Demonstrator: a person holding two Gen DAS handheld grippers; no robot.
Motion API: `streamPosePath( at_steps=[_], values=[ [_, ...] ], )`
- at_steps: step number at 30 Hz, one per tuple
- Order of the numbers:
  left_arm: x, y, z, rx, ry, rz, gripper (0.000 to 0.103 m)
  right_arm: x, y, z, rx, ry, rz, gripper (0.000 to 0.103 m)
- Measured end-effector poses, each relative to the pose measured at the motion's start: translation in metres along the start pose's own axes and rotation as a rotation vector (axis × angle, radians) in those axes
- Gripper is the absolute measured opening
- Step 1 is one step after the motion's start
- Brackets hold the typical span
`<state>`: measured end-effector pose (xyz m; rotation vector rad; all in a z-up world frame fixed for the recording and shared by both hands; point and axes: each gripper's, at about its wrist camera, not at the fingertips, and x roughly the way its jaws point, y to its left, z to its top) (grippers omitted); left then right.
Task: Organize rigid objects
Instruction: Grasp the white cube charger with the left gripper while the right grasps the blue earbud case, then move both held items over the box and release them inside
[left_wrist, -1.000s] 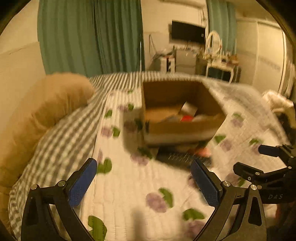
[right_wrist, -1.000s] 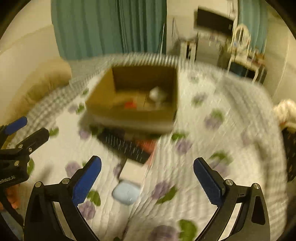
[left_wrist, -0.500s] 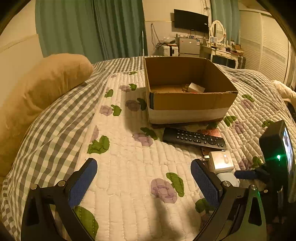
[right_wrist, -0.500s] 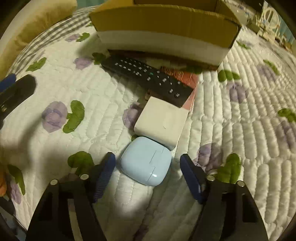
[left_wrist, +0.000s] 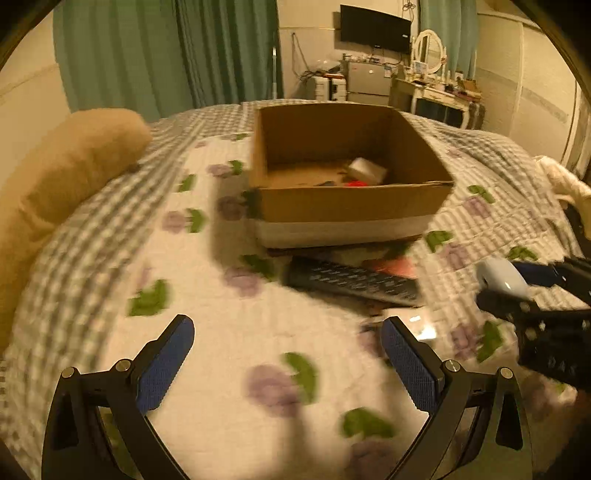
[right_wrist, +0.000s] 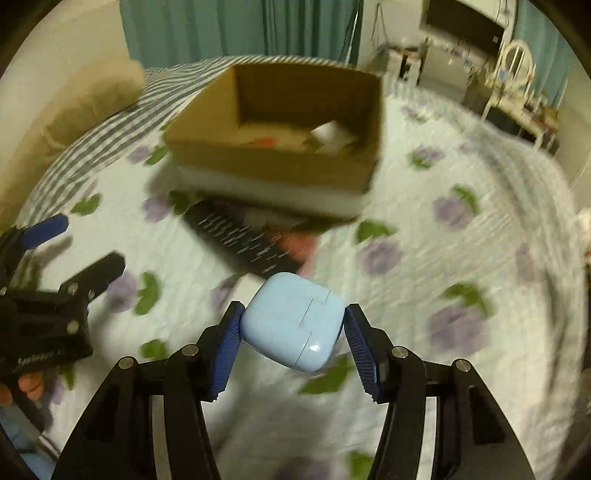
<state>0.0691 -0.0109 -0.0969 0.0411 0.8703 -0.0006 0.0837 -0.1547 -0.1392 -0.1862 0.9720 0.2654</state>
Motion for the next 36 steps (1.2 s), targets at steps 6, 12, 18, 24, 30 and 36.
streamPosePath(
  at_steps=[6, 12, 18, 24, 30, 36],
  values=[
    [0.035, -0.050, -0.008, 0.044, 0.046, -0.030, 0.103, 0.017, -0.028, -0.004, 0.033, 0.014, -0.034, 0.055],
    [0.067, -0.072, -0.022, 0.042, 0.124, -0.079, 0.101, 0.024, -0.038, -0.012, 0.059, 0.019, -0.008, 0.055],
    [0.084, -0.084, -0.024, 0.050, 0.185, -0.131, 0.079, 0.024, -0.043, -0.015, 0.100, 0.006, 0.015, 0.055],
    [0.083, -0.089, -0.027, 0.084, 0.204, -0.169, 0.052, 0.025, -0.043, -0.015, 0.100, 0.011, 0.004, 0.055],
    [0.049, -0.076, -0.020, 0.073, 0.122, -0.169, 0.050, 0.019, -0.041, -0.014, 0.087, -0.010, -0.010, 0.055],
    [-0.002, -0.053, 0.012, 0.107, 0.001, -0.141, 0.050, -0.007, -0.035, 0.000, 0.053, -0.058, -0.018, 0.055]
  ],
)
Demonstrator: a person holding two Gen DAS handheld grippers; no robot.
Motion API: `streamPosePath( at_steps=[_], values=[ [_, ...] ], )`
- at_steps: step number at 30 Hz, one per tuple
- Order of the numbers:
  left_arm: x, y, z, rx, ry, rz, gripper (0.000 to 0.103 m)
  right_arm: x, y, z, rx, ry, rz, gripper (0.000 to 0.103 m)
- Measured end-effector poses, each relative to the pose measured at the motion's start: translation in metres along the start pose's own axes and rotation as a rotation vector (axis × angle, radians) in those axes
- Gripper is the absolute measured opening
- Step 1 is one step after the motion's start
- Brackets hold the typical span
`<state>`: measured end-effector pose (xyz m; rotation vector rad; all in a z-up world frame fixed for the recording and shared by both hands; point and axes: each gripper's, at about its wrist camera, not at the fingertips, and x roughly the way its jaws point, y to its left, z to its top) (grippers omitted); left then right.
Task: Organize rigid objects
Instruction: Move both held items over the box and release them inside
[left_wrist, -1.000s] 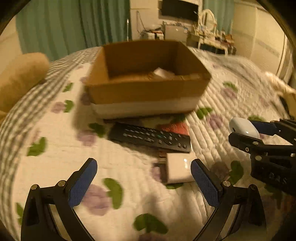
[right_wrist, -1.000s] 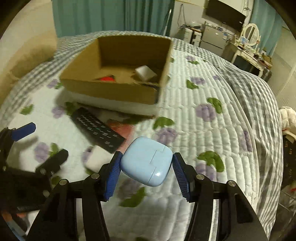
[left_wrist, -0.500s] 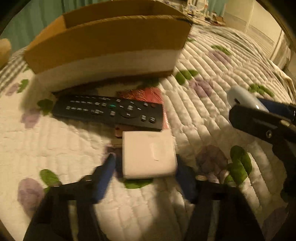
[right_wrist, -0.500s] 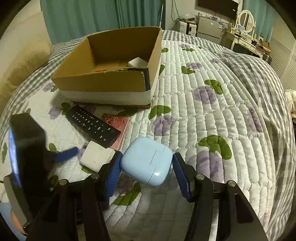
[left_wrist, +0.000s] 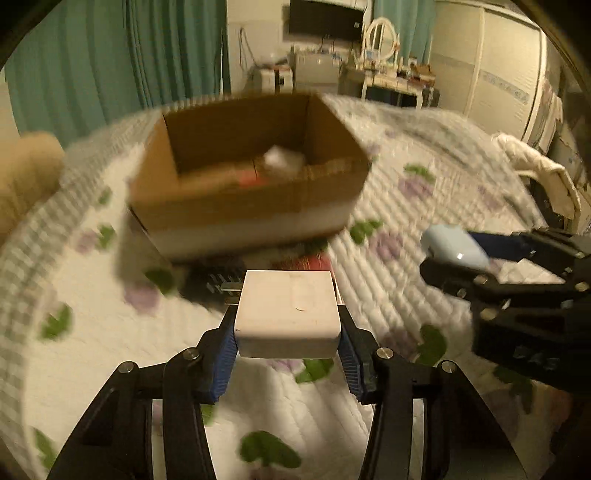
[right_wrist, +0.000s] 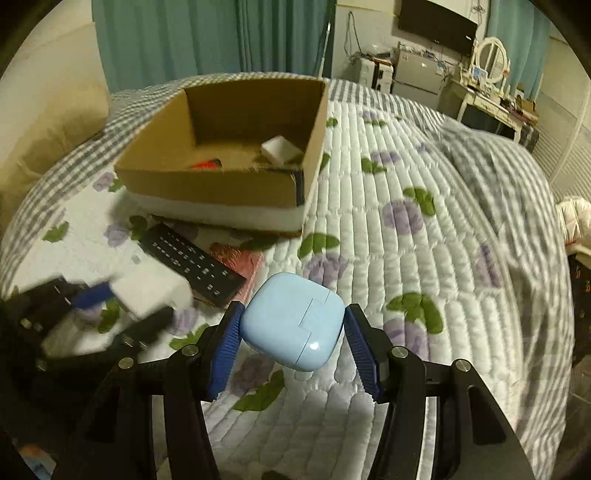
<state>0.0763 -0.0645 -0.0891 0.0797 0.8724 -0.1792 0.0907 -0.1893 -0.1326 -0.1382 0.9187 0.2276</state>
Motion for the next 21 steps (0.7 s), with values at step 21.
streamPosePath(
  at_steps=[21],
  values=[
    [-0.004, 0.072, 0.162, -0.001, -0.217, 0.083, 0.050, -0.061, 0.021, 0.180, -0.111, -0.234, 0.024, 0.055]
  ],
)
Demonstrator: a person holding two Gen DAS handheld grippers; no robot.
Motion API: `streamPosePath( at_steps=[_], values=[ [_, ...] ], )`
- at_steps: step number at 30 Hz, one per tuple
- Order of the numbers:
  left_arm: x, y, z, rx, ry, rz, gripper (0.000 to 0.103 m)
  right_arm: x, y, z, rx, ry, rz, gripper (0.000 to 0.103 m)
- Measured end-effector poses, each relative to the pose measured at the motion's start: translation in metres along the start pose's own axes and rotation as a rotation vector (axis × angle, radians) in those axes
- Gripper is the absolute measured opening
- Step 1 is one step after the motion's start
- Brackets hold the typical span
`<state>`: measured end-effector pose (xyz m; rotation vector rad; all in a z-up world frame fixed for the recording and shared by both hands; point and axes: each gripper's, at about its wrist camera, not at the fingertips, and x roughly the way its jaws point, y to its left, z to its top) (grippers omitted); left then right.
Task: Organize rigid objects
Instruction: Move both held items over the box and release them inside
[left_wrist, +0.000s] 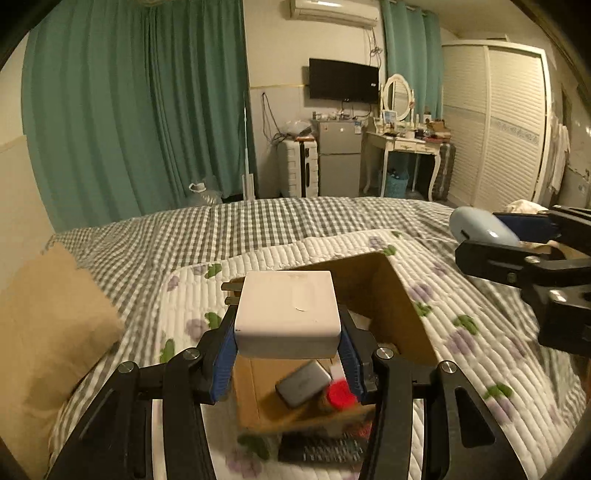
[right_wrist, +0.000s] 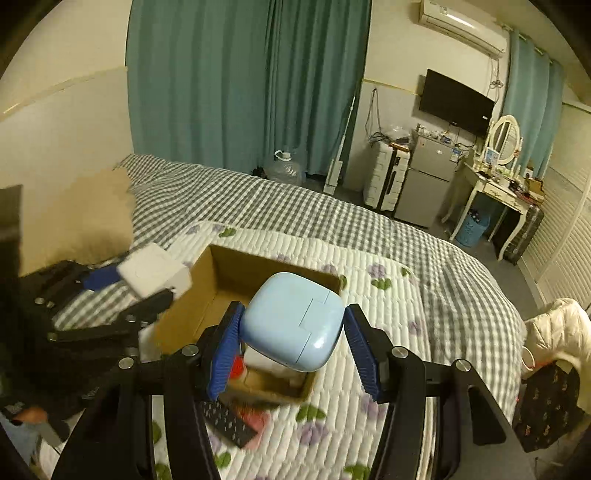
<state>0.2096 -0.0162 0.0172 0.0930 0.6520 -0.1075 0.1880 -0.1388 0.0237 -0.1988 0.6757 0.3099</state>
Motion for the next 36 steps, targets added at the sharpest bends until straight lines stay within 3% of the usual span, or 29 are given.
streamPosePath(
  at_steps=[7, 14, 17, 19, 28, 36],
  values=[
    [0.094, -0.001, -0.013, -0.012, 0.143, 0.038, 0.050, 0.069, -0.006, 0.005, 0.014, 0.061, 0.018, 0.055],
    [0.133, -0.003, -0.024, -0.001, 0.185, 0.053, 0.051, 0.113, -0.024, -0.017, 0.035, 0.127, 0.021, 0.055],
    [0.133, -0.010, -0.021, 0.031, 0.175, 0.058, 0.055, 0.121, -0.034, -0.022, 0.056, 0.137, 0.030, 0.055],
    [0.127, -0.011, -0.016, 0.043, 0.138, 0.081, 0.071, 0.121, -0.037, -0.025, 0.063, 0.140, 0.035, 0.055],
    [0.080, 0.023, -0.002, -0.024, 0.077, 0.075, 0.071, 0.124, -0.022, -0.017, 0.034, 0.125, 0.065, 0.055],
    [0.056, 0.051, -0.019, -0.065, 0.072, 0.078, 0.071, 0.180, 0.000, -0.038, 0.027, 0.240, 0.089, 0.055]
  ],
)
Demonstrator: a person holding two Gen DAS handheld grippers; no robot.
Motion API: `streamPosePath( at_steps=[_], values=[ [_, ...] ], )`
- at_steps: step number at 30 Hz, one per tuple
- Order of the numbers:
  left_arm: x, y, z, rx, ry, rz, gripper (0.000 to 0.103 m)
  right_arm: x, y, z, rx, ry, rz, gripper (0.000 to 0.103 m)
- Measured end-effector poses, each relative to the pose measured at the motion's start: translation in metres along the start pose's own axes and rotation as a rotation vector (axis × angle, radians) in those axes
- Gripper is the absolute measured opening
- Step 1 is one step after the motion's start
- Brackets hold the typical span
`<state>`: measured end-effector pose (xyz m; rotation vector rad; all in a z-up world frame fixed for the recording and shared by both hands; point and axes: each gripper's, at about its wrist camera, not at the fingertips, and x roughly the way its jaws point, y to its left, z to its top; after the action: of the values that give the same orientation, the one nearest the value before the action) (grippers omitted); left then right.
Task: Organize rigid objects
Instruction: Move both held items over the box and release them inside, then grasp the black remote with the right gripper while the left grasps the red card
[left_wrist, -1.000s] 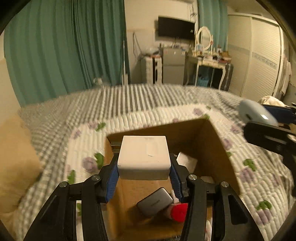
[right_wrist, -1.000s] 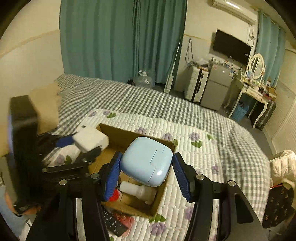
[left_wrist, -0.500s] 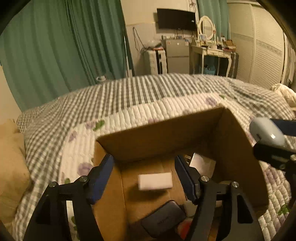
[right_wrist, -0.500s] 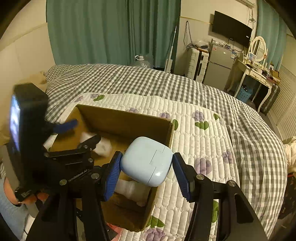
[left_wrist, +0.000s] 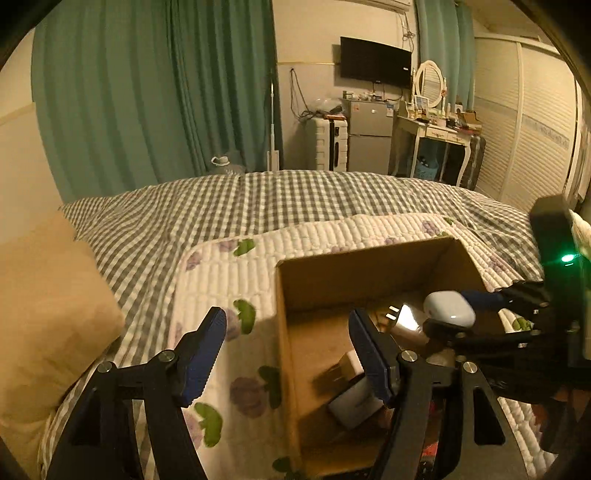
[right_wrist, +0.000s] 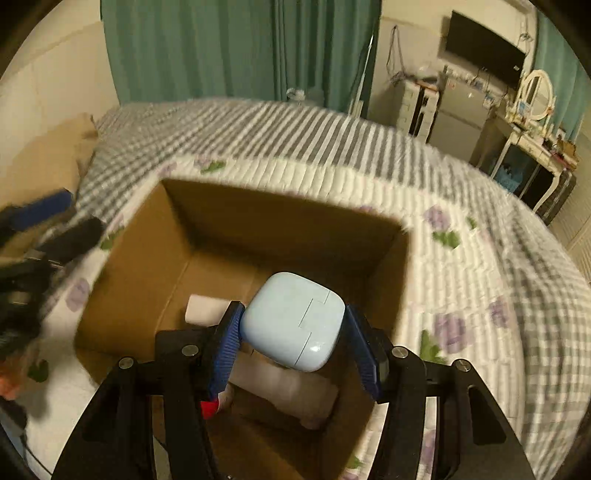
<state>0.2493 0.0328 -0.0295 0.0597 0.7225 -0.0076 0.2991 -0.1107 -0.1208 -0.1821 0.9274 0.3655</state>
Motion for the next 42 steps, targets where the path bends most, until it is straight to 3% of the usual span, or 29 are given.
streamPosePath(
  at_steps=[5, 12, 16, 18, 21, 23, 29, 37, 42],
  values=[
    [-0.010, 0.006, -0.009, -0.014, 0.003, -0.003, 0.071, 0.003, -0.002, -0.006, 0.040, -0.006, -0.003, 0.059],
    [-0.062, 0.003, -0.014, -0.001, -0.045, -0.031, 0.071, -0.079, 0.011, -0.003, -0.001, -0.120, -0.027, 0.071],
    [-0.097, -0.002, -0.026, 0.003, -0.064, -0.049, 0.082, -0.132, 0.024, -0.014, -0.024, -0.184, -0.044, 0.081],
    [-0.109, -0.003, -0.033, 0.010, -0.069, -0.045, 0.084, -0.148, 0.030, -0.021, -0.032, -0.199, -0.050, 0.084],
    [-0.121, -0.003, -0.049, 0.002, -0.071, -0.026, 0.099, -0.168, 0.038, -0.043, -0.041, -0.220, -0.043, 0.092],
    [-0.124, -0.001, -0.062, -0.013, -0.064, -0.013, 0.101, -0.174, 0.044, -0.057, -0.050, -0.229, -0.046, 0.096],
    [-0.109, 0.007, -0.098, -0.054, -0.017, 0.022, 0.102, -0.141, 0.064, -0.102, -0.109, -0.184, -0.079, 0.100],
    [-0.066, 0.021, -0.136, -0.107, 0.079, 0.056, 0.102, -0.039, 0.110, -0.135, -0.265, 0.014, -0.063, 0.100],
    [-0.055, 0.029, -0.142, -0.135, 0.111, 0.054, 0.102, 0.005, 0.120, -0.143, -0.290, 0.124, -0.035, 0.100]
  ],
)
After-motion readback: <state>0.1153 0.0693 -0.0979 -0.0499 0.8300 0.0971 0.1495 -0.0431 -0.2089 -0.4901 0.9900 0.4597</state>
